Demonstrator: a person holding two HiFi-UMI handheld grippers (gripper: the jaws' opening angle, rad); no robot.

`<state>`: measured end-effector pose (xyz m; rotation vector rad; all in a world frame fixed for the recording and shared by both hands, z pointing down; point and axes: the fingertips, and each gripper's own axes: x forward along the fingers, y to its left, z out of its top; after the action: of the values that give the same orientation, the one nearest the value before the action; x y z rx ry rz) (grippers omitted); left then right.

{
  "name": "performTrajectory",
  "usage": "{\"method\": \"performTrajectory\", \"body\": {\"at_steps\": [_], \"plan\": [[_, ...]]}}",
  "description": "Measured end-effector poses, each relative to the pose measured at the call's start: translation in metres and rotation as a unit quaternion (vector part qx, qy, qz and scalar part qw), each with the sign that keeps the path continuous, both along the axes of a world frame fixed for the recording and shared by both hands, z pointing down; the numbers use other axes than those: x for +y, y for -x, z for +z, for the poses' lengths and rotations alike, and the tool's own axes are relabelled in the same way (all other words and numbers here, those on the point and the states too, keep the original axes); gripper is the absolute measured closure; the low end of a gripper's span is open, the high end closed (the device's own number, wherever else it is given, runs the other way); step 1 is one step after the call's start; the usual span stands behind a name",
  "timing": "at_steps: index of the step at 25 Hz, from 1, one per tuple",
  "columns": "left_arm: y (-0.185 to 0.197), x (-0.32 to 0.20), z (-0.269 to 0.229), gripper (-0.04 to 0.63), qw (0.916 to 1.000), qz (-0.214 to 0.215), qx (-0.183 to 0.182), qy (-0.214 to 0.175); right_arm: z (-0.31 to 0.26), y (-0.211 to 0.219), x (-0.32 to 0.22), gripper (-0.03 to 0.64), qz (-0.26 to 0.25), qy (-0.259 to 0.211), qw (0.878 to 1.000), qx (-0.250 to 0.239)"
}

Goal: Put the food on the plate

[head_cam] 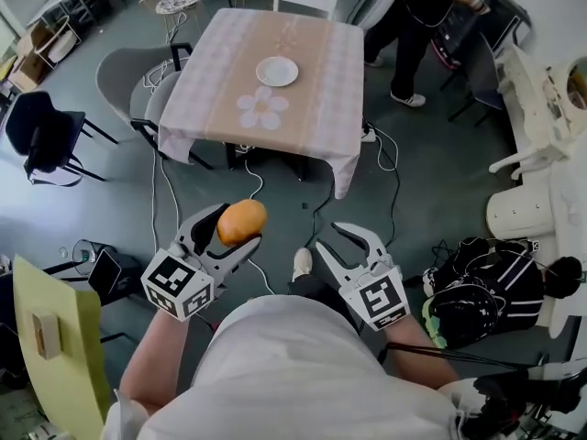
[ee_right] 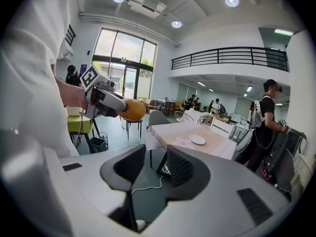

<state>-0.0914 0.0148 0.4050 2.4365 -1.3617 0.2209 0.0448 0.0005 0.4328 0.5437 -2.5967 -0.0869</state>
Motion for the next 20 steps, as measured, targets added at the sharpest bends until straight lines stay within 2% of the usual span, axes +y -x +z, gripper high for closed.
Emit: {"method": "performTrajectory", "body": {"at_steps": [8,16,20], "plan": [[-0.004,-0.129,0.01,0.247,0.9992,-0.032,-0.017,0.012,0.009,-0.039,-0.092,0.465,-0.01,0.008,1.0,0.009],[0.03,-0.24,0.039,0.247,0.9983,-0.032,-0.04,0.028,0.021,-0.038,-0.153,0.465,0.032,0.038,0.999,0.004],[0.053,-0.299,0.063,0.247,0.9981,-0.019,-0.046,0.035,0.018,-0.034,-0.186,0.465,0.083,0.036,0.996,0.01]]}}
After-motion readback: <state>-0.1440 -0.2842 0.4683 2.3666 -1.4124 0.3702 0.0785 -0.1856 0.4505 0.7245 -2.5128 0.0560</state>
